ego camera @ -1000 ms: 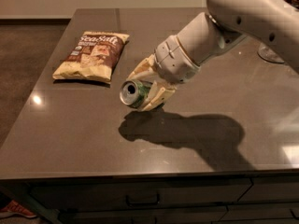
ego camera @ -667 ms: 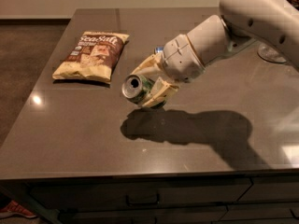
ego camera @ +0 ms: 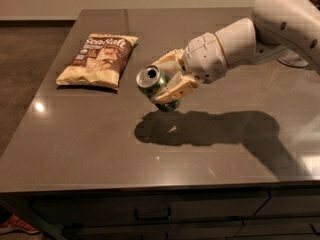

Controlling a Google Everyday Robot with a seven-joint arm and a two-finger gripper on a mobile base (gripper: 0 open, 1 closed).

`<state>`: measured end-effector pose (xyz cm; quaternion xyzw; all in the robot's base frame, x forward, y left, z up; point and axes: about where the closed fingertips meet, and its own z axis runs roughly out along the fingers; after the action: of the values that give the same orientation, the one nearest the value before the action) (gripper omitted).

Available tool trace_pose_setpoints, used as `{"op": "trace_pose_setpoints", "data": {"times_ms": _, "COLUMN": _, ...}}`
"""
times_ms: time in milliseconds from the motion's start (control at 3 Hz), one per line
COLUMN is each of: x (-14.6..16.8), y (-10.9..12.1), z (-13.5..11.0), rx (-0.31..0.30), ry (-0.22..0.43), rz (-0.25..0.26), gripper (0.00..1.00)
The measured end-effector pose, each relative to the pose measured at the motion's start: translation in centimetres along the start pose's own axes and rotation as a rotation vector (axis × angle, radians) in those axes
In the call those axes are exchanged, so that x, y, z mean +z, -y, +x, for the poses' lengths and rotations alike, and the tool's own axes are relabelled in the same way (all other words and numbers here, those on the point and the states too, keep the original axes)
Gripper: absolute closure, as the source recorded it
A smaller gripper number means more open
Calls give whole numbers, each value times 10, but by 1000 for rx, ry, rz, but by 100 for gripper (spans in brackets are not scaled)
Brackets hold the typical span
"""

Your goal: Place green can upright

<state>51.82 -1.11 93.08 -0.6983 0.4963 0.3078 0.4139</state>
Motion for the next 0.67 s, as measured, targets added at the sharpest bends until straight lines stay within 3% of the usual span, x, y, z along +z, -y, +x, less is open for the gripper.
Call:
{"op": "trace_pose_setpoints", "data": {"times_ms": 333, "x": -5, "y": 3, "z": -2, "rx": 68, "ry": 67, "rz": 36, "gripper": 100}}
{"op": "trace_pose_setpoints", "data": {"times_ms": 667, "x": -6, "y": 0, "z": -4, "rx": 160, "ry": 162, "rz": 109, "gripper": 100}}
